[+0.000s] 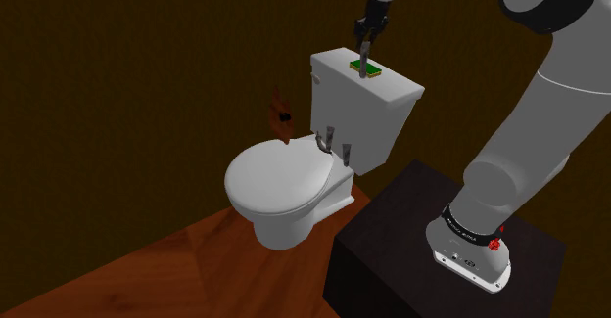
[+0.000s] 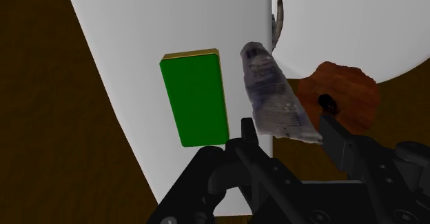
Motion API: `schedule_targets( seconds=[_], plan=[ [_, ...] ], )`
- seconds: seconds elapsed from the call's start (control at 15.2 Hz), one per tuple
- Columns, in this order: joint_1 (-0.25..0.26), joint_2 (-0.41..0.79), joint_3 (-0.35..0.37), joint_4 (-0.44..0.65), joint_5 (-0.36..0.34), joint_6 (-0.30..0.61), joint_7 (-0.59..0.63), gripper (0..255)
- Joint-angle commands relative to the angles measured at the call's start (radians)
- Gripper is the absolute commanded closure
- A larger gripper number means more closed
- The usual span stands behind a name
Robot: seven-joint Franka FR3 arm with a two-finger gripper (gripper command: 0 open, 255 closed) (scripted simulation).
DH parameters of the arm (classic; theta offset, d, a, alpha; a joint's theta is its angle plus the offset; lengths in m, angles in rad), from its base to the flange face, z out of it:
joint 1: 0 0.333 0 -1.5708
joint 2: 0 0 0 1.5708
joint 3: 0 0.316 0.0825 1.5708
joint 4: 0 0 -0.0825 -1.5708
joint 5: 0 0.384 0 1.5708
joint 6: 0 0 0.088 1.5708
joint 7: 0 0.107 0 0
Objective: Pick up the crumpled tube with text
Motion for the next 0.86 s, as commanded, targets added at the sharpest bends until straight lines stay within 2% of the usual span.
schedule_targets(
  seconds=[0.0,0.66,0.79],
  plan=[
    [-0.001,-0.004,-0.001,0.021,-0.001,-0.026,-0.001,255],
    [-0.003,0.001,-0.002,0.162,-0.002,-0.162,0.004,255],
    [-0.003,0.001,-0.002,0.164,-0.002,-0.164,0.004,255]
  ],
)
